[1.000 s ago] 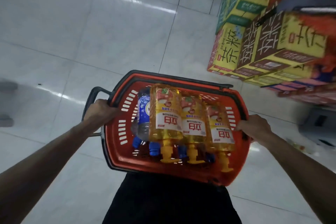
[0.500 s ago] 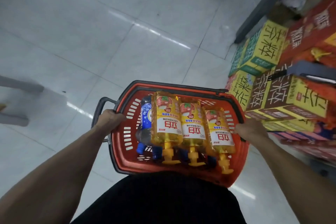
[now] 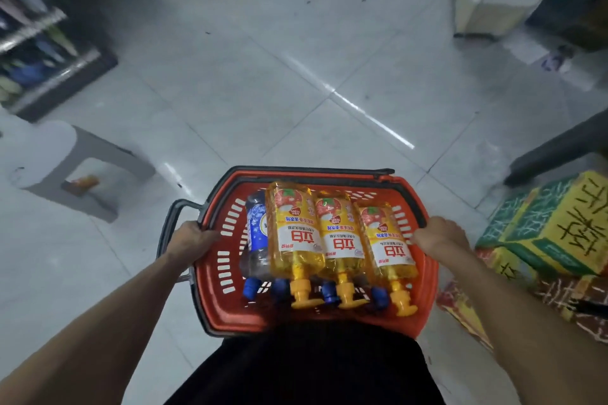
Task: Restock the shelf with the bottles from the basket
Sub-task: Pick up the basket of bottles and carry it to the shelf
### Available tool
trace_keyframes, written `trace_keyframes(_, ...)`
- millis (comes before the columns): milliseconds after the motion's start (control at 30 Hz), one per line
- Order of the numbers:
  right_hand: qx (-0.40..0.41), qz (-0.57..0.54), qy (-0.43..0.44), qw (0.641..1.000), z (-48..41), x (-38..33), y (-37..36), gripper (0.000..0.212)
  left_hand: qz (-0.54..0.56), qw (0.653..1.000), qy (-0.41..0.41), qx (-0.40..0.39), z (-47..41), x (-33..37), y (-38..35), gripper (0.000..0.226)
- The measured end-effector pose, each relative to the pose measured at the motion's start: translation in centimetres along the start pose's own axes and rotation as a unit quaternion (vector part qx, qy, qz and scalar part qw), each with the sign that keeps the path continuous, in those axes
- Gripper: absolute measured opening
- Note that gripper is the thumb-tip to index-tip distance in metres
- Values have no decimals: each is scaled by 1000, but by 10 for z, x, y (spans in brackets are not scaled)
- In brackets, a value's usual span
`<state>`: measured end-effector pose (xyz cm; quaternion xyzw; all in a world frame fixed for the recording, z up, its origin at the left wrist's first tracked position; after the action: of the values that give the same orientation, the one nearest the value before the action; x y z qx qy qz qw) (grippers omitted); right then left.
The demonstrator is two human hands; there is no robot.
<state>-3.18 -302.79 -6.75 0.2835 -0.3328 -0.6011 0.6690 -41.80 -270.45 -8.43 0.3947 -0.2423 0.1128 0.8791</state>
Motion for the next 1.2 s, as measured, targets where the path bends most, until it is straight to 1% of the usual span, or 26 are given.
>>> trace_keyframes(100, -1, 23, 45, 999, -20, -61, 21, 20, 4, 999, 15, 28, -16, 2, 20, 14)
trace_keyframes(233, 10, 47, 75, 996, -42, -147, 34, 23, 31, 997, 50, 47, -51, -11, 42, 17)
trace_keyframes(333, 12, 53, 90, 994, -61, -215, 45, 25, 52, 996, 58, 49, -98, -8, 64, 14)
trace_keyframes(400, 10, 58, 91, 994, -71, -261, 57, 27, 60, 995, 58, 44, -135, -2, 84, 19)
trace_keyframes(500, 8, 71, 86, 994, -80, -324, 79, 31, 37, 997, 56, 44, -192, 14, 127, 21)
trace_keyframes(567, -1, 66, 97, 993, -83, -364, 91, 30, 29, 997, 62, 42, -225, 23, 152, 26)
trace_keyframes(700, -4, 61, 107, 992, -101, -442, 119, 31, 8, 997, 59, 51, -285, 48, 197, 29)
trace_keyframes(833, 3, 68, 117, 991, -126, -514, 143, 34, 13, 995, 87, 46, -341, 70, 231, 32)
trace_keyframes(900, 7, 71, 127, 989, -144, -557, 157, 33, 24, 993, 102, 47, -371, 79, 243, 37)
trace_keyframes(1033, 14, 85, 160, 983, -187, -655, 193, 31, 51, 989, 121, 73, -430, 114, 275, 29)
trace_keyframes(1200, 17, 128, 225, 966, -226, -790, 257, 33, 122, 969, 183, 117, -488, 154, 308, 24)
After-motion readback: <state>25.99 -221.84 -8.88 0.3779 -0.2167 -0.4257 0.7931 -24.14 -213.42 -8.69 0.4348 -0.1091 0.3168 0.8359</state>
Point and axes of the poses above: each hand's wrist, its own z-axis away from the middle knuckle, its own y-axis out of the back of the hand, x = y × z, the point moved 5 cm from there along -z, towards the middle knuckle, and after that the axes turned 13 degrees about -y, right-handed, at the moved point
